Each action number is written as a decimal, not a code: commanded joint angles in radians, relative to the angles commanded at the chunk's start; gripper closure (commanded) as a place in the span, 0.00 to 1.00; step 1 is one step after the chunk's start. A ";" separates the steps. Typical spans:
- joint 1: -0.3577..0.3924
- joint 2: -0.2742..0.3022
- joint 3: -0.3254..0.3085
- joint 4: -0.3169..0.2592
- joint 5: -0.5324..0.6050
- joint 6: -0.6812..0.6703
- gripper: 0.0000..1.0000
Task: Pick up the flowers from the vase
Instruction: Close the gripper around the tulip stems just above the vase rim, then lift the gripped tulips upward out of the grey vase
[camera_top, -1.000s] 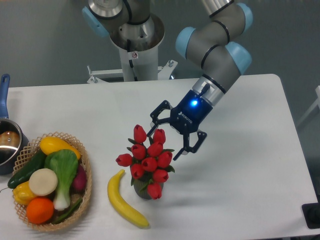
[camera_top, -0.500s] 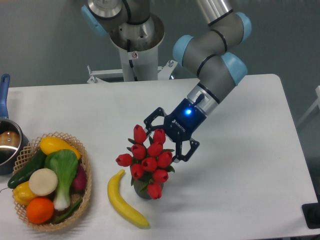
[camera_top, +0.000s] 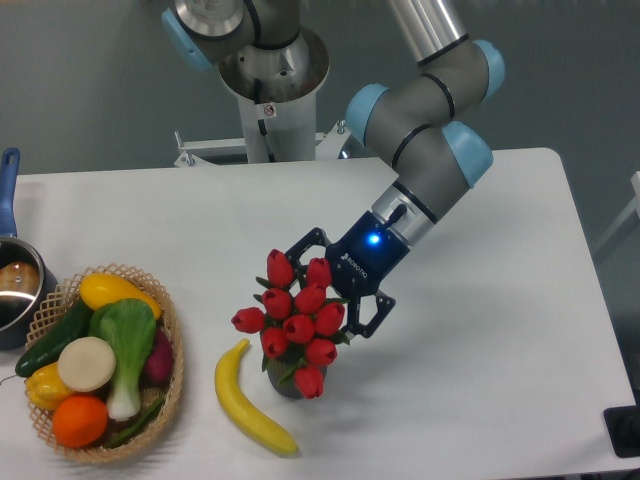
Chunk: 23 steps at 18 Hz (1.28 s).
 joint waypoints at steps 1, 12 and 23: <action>-0.006 -0.005 0.006 0.000 0.000 0.000 0.00; -0.023 -0.034 0.028 0.002 0.002 0.006 0.00; -0.015 -0.025 0.025 0.005 0.000 0.006 0.49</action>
